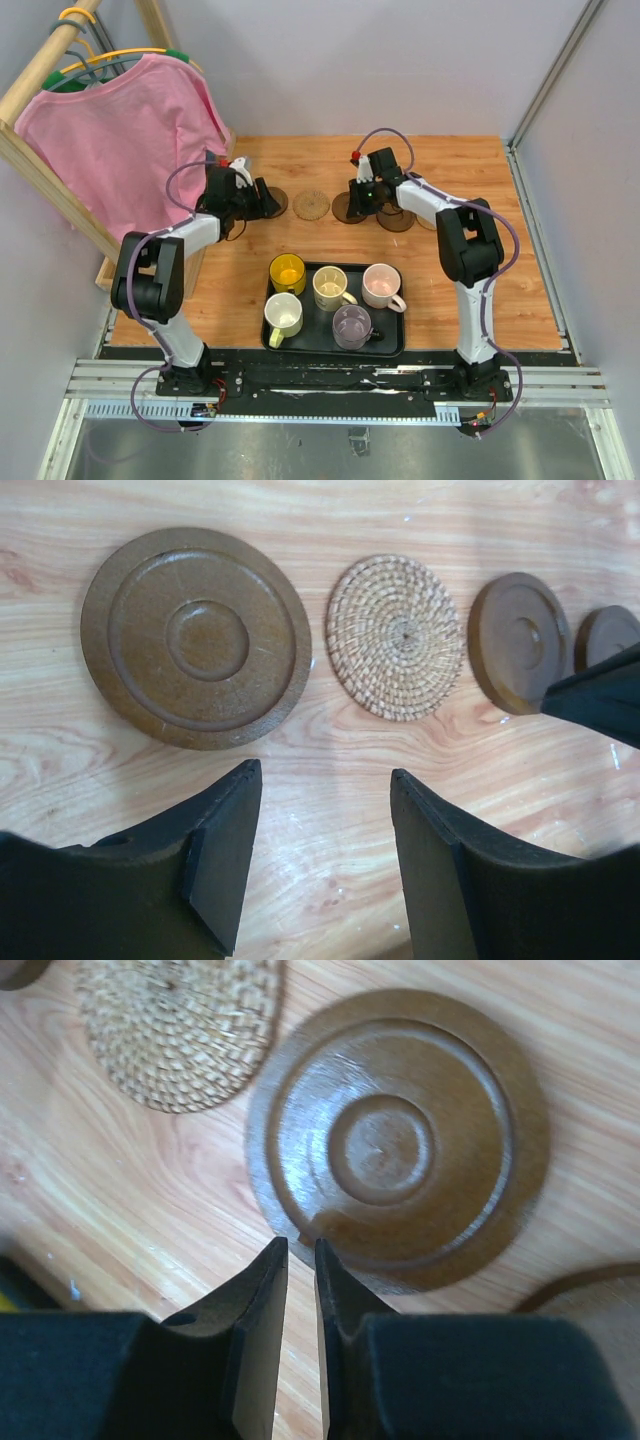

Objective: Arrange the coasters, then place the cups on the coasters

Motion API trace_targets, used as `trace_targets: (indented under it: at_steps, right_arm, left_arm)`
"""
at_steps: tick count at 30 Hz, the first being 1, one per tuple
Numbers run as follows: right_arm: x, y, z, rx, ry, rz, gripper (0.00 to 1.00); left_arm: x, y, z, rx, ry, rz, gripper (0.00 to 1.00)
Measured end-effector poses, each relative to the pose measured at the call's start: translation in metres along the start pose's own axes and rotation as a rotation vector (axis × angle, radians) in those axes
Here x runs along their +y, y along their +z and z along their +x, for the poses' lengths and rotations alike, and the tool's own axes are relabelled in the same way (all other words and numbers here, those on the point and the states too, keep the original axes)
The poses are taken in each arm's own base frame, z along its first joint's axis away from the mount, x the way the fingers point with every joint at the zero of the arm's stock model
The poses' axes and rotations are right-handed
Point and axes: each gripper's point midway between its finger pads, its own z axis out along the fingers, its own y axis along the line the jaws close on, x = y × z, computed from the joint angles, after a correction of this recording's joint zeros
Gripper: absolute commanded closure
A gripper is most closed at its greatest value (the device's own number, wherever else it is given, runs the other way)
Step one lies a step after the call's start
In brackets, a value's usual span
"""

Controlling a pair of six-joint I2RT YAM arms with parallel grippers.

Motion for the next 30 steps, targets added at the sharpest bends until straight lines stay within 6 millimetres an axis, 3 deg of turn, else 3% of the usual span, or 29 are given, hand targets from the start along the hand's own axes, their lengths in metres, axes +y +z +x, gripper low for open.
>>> trace_targets:
  at_steps: [4, 10, 16, 22, 30]
  right_arm:
    - [-0.018, -0.005, 0.005, 0.004, 0.026, 0.046, 0.82]
    - [-0.022, -0.018, 0.005, -0.007, 0.029, 0.080, 0.82]
    - [-0.031, -0.045, 0.037, 0.026, 0.047, 0.164, 0.82]
    - [-0.046, -0.077, 0.060, 0.030, 0.073, 0.254, 0.83]
    - [-0.063, -0.102, 0.077, 0.033, 0.094, 0.358, 0.82]
  left_arm:
    - [-0.011, -0.013, -0.012, -0.048, 0.016, 0.032, 0.41]
    - [-0.021, -0.031, -0.011, -0.075, 0.022, 0.072, 0.42]
    - [-0.034, -0.039, -0.004, -0.075, 0.046, 0.117, 0.44]
    - [-0.071, -0.032, 0.004, -0.058, 0.148, 0.212, 0.44]
    - [-0.123, 0.006, 0.014, -0.004, 0.246, 0.336, 0.44]
